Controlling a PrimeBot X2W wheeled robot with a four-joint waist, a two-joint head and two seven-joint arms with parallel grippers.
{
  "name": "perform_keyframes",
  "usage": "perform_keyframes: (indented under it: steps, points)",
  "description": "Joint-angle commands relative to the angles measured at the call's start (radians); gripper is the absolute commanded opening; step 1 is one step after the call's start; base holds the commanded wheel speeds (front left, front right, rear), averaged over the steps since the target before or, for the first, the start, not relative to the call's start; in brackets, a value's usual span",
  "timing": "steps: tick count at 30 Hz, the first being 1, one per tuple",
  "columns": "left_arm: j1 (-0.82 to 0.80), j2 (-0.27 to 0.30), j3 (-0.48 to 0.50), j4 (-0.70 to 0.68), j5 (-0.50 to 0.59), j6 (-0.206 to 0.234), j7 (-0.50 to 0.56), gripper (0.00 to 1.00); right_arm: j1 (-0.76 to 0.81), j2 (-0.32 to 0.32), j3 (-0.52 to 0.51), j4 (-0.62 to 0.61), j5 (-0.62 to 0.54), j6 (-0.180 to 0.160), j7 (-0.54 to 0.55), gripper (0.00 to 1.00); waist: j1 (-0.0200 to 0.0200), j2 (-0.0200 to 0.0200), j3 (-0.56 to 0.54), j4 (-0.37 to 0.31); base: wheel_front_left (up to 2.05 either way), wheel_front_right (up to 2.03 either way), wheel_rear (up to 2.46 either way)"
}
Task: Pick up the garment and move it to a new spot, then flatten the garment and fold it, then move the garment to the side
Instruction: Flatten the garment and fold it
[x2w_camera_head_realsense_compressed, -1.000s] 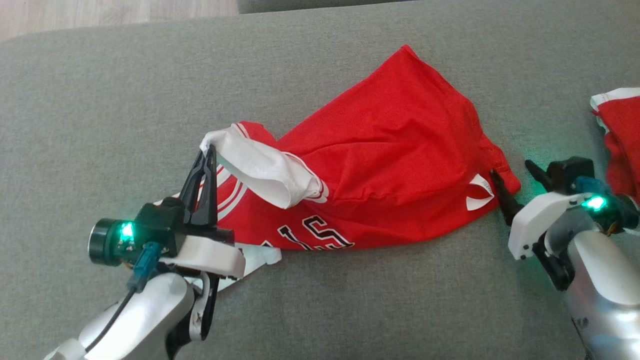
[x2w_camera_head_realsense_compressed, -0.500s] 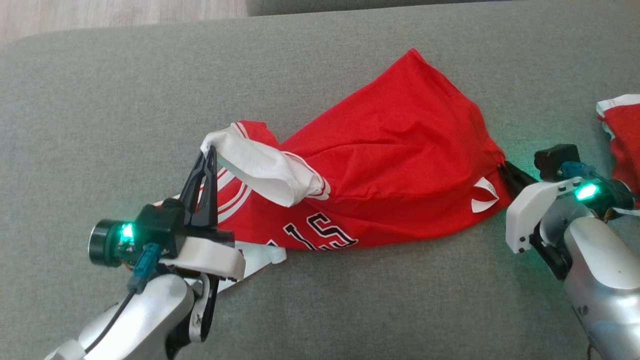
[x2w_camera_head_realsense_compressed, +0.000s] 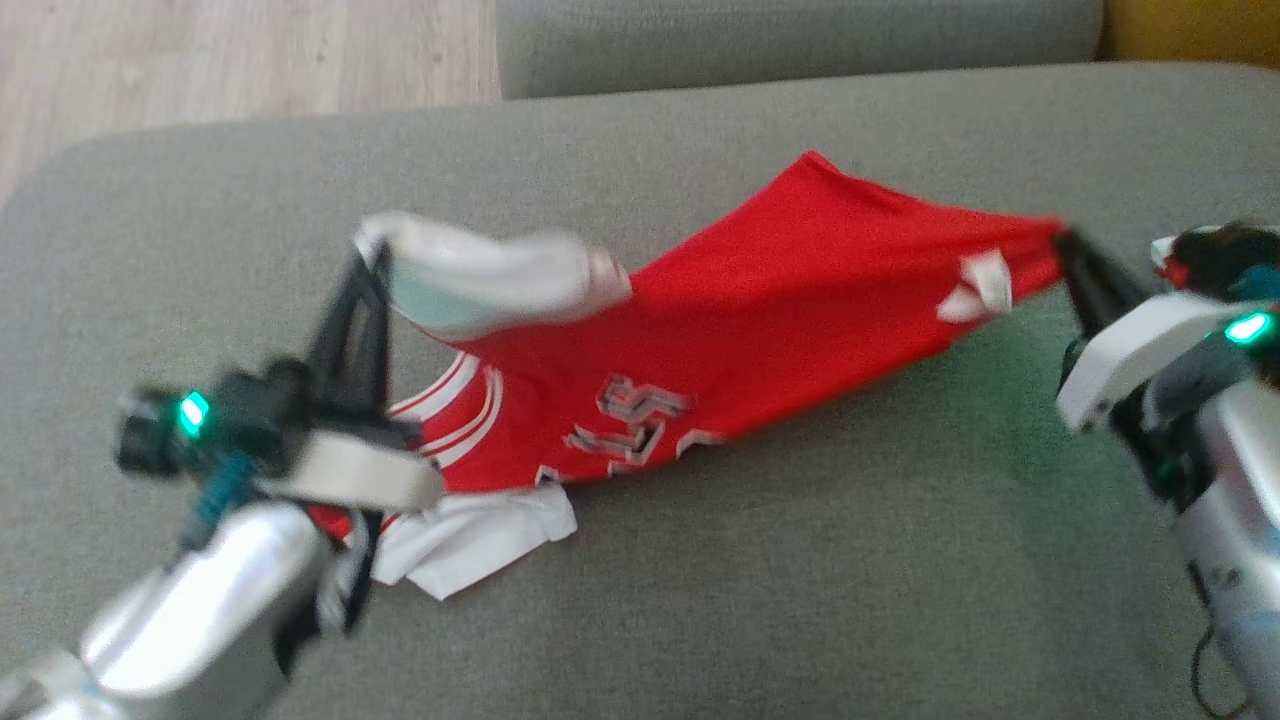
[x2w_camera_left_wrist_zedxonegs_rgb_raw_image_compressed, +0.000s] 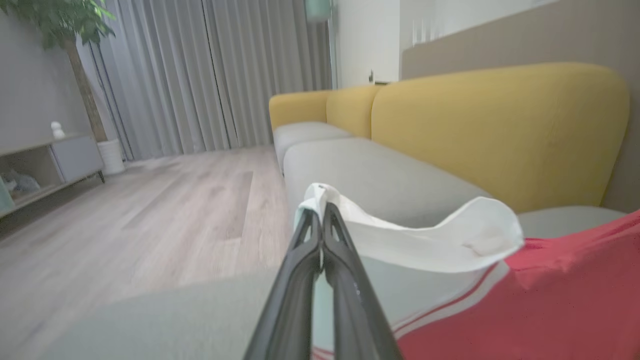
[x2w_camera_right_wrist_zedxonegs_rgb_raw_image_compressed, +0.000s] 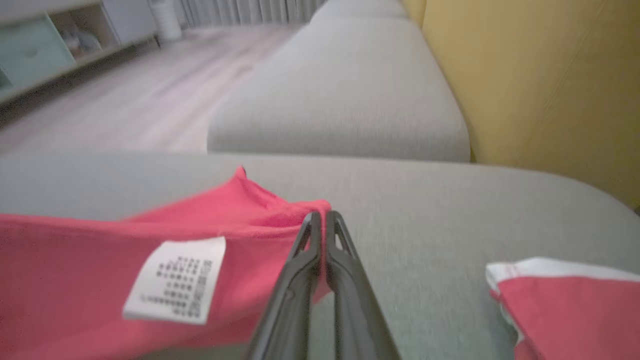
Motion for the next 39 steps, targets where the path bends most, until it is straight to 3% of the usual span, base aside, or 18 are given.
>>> perform_keyframes:
  steps: [1, 10, 19, 23, 28, 34, 39]
  points:
    - [-0.09, 0.046, 0.074, -0.034, 0.005, -0.007, -0.009, 0.0, -0.011, -0.025, -0.004, -0.06, 0.03, -0.001, -0.001, 0.0, 0.0, 0.0, -0.022, 0.001, 0.0, 0.0, 0.0]
    - [-0.336, 0.105, 0.185, -0.043, -0.029, -0.129, 0.03, 0.0, 0.002, -0.157, -0.178, -0.448, 0.252, -0.001, 0.173, 0.0, 0.0, 0.0, -0.096, 0.004, 0.0, 0.0, 0.0]
    - [-0.54, 0.122, 0.212, -0.062, -0.017, -0.204, 0.107, 0.0, -0.068, -0.223, -0.313, -0.675, 0.214, -0.001, 0.361, 0.0, 0.0, 0.0, -0.107, -0.024, 0.0, 0.0, 0.0]
    - [-0.624, 0.097, 0.198, -0.014, -0.009, -0.232, 0.151, 0.0, -0.156, -0.221, -0.295, -0.649, 0.181, -0.001, 0.404, 0.0, 0.0, 0.0, -0.089, -0.036, 0.0, 0.0, 0.0]
    - [-0.692, 0.037, 0.175, 0.141, -0.06, -0.273, 0.247, 0.0, -0.281, -0.174, -0.24, -0.501, 0.152, -0.001, 0.417, 0.0, 0.0, 0.0, -0.037, -0.049, 0.0, 0.0, 0.0]
    - [-0.811, -0.033, 0.126, 0.344, -0.01, -0.309, 0.274, 0.0, -0.431, -0.121, -0.176, -0.3, 0.108, -0.001, 0.354, 0.0, 0.0, 0.0, 0.067, -0.04, 0.0, 0.0, 0.0]
    - [-1.013, -0.143, 0.118, 0.549, 0.059, -0.334, 0.205, 0.0, -0.607, -0.105, -0.16, -0.143, 0.054, -0.001, 0.219, 0.0, 0.0, 0.0, 0.187, -0.008, 0.0, 0.0, 0.0]
